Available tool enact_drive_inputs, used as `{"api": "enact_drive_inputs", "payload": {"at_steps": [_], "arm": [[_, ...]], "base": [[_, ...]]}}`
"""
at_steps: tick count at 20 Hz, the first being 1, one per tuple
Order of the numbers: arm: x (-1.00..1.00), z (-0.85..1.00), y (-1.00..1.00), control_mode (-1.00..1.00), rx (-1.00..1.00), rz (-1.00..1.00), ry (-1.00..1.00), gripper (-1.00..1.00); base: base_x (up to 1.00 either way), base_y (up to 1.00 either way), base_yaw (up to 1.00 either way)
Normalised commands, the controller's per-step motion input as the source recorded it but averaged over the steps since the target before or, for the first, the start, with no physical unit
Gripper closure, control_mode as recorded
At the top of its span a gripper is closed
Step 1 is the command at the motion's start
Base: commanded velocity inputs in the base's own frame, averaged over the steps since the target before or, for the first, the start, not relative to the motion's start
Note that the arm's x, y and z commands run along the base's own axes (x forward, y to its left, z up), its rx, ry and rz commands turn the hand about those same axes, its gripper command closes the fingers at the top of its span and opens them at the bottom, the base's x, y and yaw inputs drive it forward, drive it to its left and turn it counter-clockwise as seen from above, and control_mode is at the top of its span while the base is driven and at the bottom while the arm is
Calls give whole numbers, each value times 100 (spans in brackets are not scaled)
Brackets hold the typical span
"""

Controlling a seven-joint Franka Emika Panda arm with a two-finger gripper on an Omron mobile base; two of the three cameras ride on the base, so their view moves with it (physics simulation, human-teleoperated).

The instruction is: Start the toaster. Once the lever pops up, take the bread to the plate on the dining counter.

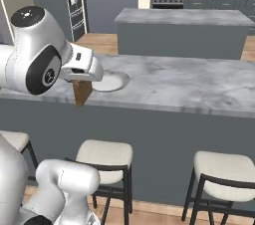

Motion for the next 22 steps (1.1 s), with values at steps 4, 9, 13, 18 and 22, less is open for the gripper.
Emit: {"api": "enact_drive_inputs", "payload": {"at_steps": [4, 9, 13, 18, 22], "arm": [[56, 0, 13, -100, 0, 0, 0, 100], [50, -9, 18, -100, 0, 0, 1, 100], [43, -18, 5, -100, 0, 2, 0, 100], [46, -20, 0, -100, 0, 5, 0, 100], [44, -18, 0, -100, 1, 7, 1, 100]], "base": [[0, 0, 0], [0, 0, 0], [0, 0, 0], [0, 0, 0], [0, 0, 0]]}}
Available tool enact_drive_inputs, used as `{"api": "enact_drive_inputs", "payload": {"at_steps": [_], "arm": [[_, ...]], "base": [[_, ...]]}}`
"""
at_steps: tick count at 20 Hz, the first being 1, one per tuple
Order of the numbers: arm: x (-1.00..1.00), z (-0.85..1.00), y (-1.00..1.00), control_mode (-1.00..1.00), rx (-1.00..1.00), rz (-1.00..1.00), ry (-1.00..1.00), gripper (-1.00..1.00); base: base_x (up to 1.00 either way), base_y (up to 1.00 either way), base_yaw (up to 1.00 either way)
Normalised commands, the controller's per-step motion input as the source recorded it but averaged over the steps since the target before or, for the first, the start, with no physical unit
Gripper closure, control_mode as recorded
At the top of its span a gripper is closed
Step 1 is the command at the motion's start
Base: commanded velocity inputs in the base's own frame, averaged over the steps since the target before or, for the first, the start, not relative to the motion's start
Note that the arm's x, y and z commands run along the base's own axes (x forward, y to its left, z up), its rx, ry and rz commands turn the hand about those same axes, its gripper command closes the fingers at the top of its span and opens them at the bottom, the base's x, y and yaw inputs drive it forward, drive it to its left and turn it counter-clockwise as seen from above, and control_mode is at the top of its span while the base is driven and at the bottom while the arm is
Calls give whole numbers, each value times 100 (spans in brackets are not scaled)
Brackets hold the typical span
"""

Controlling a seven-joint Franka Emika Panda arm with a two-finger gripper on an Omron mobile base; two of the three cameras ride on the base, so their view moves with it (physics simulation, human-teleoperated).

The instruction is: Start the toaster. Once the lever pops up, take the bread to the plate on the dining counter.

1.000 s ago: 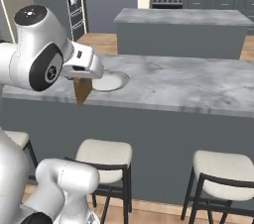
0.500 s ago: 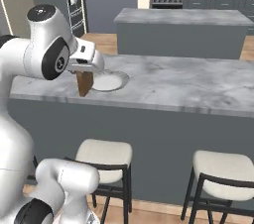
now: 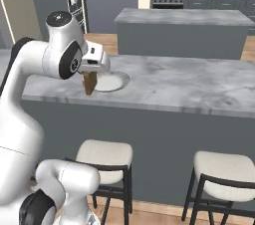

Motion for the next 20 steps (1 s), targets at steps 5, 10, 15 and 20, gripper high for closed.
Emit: {"api": "enact_drive_inputs", "payload": {"at_steps": [5, 10, 15, 20], "arm": [[39, -3, 0, -100, 1, 4, 0, 100], [41, 0, 0, -100, 0, 0, 3, 100], [40, -4, 2, -100, 0, 0, 7, 100], [35, -11, 4, -100, 0, 0, 10, 100]], "base": [[0, 0, 0], [0, 0, 0], [0, 0, 0], [0, 0, 0]]}}
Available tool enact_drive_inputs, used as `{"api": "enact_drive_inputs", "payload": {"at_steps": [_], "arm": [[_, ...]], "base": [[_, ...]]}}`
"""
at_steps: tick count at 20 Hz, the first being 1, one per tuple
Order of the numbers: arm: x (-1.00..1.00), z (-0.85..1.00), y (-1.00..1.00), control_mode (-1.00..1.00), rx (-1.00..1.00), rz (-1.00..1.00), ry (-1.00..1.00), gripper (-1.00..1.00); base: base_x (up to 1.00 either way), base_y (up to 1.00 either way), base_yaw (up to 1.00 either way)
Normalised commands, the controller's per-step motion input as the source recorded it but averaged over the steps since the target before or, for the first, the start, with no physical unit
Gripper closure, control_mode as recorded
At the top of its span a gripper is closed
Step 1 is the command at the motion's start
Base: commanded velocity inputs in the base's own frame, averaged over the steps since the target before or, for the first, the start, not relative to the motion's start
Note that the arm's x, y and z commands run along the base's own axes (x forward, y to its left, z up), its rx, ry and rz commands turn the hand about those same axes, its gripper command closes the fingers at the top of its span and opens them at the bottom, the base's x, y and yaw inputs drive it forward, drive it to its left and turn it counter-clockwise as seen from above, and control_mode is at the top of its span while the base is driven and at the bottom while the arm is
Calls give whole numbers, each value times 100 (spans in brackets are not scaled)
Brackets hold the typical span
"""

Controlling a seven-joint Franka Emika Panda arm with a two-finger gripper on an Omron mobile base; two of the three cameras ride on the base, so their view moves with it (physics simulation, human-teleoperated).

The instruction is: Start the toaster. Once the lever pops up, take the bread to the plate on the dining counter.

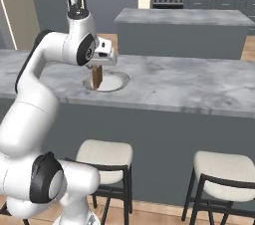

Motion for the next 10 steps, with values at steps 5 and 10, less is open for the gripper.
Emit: {"api": "enact_drive_inputs", "payload": {"at_steps": [5, 10], "arm": [[36, -17, 1, -100, 0, 0, 4, 100], [32, -27, 1, -100, 0, 0, 0, 100]], "base": [[0, 0, 0], [0, 0, 0]]}}
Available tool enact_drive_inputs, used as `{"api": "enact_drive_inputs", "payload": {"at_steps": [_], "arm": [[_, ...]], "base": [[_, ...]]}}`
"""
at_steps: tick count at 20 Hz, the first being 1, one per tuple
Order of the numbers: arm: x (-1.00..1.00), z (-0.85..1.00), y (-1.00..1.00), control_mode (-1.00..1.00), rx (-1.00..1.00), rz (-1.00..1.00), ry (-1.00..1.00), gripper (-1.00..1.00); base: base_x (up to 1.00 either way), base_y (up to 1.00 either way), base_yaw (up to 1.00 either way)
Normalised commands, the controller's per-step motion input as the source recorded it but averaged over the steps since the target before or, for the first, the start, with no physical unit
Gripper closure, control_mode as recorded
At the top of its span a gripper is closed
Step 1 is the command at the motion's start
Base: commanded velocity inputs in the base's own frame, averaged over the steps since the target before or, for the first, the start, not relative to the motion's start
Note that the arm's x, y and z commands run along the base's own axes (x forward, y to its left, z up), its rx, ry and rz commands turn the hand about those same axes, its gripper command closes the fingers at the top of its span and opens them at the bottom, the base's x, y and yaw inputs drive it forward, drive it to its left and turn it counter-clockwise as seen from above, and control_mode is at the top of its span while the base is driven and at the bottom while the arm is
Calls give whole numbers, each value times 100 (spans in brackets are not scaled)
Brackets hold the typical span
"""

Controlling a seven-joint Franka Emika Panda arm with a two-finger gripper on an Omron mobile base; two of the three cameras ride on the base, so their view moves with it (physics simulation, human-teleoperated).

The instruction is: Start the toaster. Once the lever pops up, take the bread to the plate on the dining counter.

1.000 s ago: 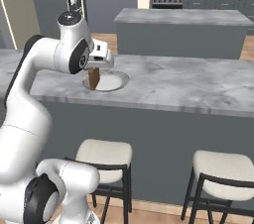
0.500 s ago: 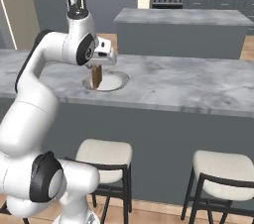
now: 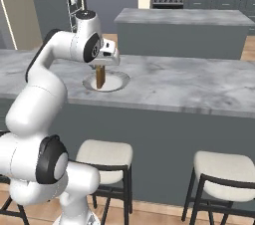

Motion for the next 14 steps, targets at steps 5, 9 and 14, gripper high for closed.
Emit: {"api": "enact_drive_inputs", "payload": {"at_steps": [5, 9, 14], "arm": [[23, -14, 0, -100, 0, 0, 0, 100], [22, 0, 0, -100, 0, 0, 0, 100], [26, -7, 0, -100, 0, 0, 0, 100]], "base": [[0, 0, 0], [0, 0, 0], [0, 0, 0]]}}
